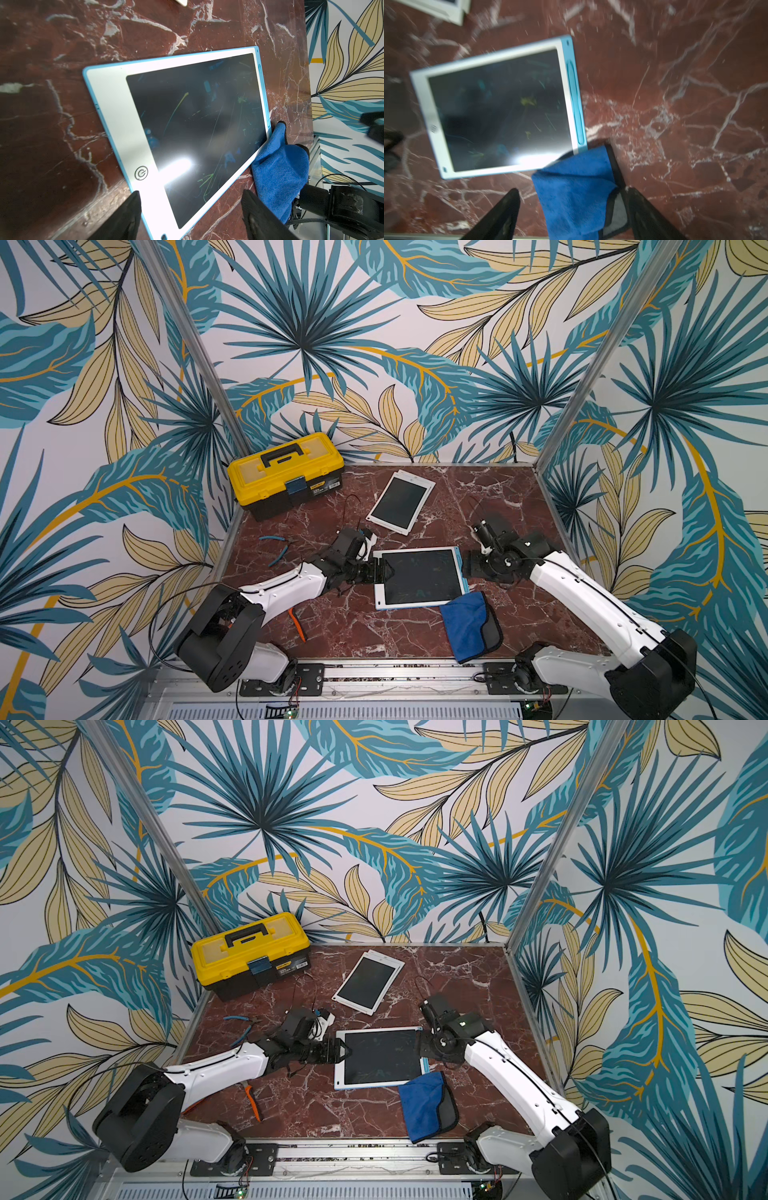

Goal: Wipe the drawing tablet
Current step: Pick up the cleaning item at the center of the board.

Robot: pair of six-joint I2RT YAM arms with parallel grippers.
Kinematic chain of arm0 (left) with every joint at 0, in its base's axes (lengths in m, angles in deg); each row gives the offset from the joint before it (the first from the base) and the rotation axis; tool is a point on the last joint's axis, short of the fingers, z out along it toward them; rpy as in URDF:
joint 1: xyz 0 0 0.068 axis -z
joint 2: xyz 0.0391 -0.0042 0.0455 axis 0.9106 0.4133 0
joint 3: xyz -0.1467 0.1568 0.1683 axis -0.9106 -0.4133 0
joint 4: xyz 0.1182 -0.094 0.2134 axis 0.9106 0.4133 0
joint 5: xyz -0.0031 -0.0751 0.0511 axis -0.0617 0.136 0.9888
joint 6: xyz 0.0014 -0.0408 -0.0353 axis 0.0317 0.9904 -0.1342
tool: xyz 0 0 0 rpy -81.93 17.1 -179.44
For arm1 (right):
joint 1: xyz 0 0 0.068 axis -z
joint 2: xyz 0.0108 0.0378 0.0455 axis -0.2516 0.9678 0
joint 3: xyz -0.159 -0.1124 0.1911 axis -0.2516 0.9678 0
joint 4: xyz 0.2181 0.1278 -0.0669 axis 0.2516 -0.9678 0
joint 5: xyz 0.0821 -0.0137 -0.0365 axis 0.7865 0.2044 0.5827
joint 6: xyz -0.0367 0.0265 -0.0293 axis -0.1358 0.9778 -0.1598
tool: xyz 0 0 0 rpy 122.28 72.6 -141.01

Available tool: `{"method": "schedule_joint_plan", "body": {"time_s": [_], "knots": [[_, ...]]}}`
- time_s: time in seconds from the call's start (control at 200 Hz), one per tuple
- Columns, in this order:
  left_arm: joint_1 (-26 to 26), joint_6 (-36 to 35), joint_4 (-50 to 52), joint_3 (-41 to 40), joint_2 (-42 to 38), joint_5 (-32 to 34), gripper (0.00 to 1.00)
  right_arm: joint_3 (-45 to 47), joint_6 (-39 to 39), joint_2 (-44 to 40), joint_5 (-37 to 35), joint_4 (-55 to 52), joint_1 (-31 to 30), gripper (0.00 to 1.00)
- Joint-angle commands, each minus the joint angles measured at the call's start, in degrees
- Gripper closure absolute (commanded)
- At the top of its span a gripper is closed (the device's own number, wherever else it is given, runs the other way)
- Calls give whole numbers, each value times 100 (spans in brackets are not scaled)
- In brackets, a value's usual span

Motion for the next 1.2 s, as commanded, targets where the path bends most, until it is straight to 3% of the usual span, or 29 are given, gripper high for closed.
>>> {"method": "schedule_joint_plan", "body": {"time_s": [0.0,0.255,0.456,0.596,0.776,0.871,0.931,0.996,1.192], "knots": [[-137,-114,-31,-155,-151,43,22,637,614,-246,-231,-196,-190,17],[-206,-180,58,-223,-153,84,23,1368,756,-7,-232,378,-294,17],[49,-447,970,73,-130,1037,26,1615,893,375,-266,797,-473,17],[426,-622,1581,499,84,1459,26,1370,1270,159,-944,308,-1051,17],[492,-670,1698,593,491,1847,28,963,1893,-175,-1806,-627,-1766,17],[618,-699,1782,727,783,2126,32,889,2146,-161,-2119,-897,-2219,17],[660,-688,1809,833,991,2166,40,913,2231,-119,-2238,-901,-2383,17],[662,-670,1904,968,1235,2186,45,1002,2166,10,-2121,-684,-2452,17],[672,-664,2205,1237,1742,2384,45,1600,1953,504,-1355,639,-2482,17]]}}
